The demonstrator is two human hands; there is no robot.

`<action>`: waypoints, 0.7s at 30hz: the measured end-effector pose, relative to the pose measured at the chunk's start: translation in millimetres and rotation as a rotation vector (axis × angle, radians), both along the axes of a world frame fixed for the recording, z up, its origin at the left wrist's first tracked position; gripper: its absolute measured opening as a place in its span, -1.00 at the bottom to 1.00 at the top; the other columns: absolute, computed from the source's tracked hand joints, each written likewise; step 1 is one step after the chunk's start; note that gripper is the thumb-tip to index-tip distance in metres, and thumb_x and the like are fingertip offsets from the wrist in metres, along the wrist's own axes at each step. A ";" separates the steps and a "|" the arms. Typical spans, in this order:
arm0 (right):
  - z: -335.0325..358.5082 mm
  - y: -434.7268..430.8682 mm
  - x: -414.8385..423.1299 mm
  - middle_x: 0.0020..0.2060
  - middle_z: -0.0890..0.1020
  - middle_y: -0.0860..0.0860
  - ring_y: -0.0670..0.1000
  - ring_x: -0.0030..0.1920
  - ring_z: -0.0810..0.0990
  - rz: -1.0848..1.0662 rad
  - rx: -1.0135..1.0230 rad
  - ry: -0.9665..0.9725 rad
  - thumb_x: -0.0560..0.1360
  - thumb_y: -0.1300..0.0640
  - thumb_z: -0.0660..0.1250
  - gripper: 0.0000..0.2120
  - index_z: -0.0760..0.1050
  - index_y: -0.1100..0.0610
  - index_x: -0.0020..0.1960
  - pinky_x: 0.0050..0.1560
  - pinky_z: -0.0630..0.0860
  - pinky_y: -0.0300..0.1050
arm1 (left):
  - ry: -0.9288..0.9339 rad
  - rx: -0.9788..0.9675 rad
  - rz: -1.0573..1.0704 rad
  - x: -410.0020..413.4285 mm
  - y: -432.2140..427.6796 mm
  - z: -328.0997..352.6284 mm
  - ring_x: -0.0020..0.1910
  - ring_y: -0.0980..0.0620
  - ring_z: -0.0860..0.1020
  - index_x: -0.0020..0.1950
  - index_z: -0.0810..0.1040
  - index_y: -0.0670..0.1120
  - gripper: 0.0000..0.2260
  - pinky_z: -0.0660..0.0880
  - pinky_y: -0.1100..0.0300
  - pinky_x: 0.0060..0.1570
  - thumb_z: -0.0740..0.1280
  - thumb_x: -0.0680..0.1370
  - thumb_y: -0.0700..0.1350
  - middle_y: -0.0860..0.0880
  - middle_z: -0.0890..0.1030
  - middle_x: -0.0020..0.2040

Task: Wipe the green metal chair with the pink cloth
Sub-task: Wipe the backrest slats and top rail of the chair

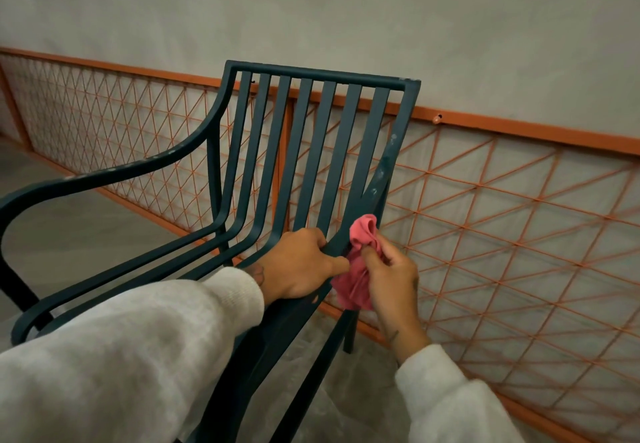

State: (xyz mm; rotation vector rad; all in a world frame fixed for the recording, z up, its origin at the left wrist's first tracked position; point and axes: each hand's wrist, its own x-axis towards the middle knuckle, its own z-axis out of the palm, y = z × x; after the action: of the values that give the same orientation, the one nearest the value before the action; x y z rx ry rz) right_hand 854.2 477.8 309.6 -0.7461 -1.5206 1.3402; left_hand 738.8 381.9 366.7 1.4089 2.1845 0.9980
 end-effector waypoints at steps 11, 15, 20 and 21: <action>-14.5 -34.6 -2.4 -0.11 0.73 -0.14 -0.17 -0.11 0.70 -0.005 -0.062 0.152 0.56 0.17 0.36 -0.70 0.64 -0.24 0.05 -0.20 0.58 -0.35 | 0.009 0.008 -0.008 -0.8 1.7 -2.1 -0.37 0.06 0.46 -0.20 0.47 -0.05 -0.67 0.40 0.16 -0.36 0.39 0.33 0.20 0.00 0.52 -0.32; -12.7 -26.6 -6.3 -0.12 0.73 -0.14 -0.08 -0.07 0.71 -0.019 -0.088 0.156 0.57 0.20 0.34 -0.71 0.65 -0.18 0.08 -0.16 0.61 -0.27 | -0.007 0.005 -0.009 -0.7 1.7 -0.7 -0.36 0.06 0.51 -0.17 0.50 -0.06 -0.66 0.42 0.19 -0.39 0.40 0.31 0.18 0.00 0.58 -0.30; 20.4 9.8 -14.7 -0.05 0.73 0.00 0.05 0.00 0.70 -0.018 -0.219 0.170 0.58 0.17 0.31 -0.77 0.63 -0.08 0.14 0.06 0.64 0.07 | -0.005 0.016 0.000 -0.3 0.8 0.0 -0.33 0.14 0.56 -0.15 0.52 -0.02 -0.80 0.40 0.33 -0.45 0.43 0.38 0.06 0.05 0.60 -0.27; 20.6 10.6 -15.9 -0.05 0.73 0.03 0.06 -0.02 0.71 -0.009 -0.263 0.196 0.59 0.17 0.31 -0.77 0.64 -0.07 0.13 0.03 0.65 0.06 | -0.008 0.016 0.002 -0.1 1.0 0.0 -0.30 0.13 0.57 -0.14 0.52 -0.02 -0.79 0.41 0.30 -0.41 0.44 0.37 0.06 0.05 0.61 -0.26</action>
State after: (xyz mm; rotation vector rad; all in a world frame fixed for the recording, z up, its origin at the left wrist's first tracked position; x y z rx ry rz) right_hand 838.3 488.4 330.2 -0.7577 -1.2002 1.5774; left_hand 738.8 382.9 366.6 1.4073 2.1776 1.0227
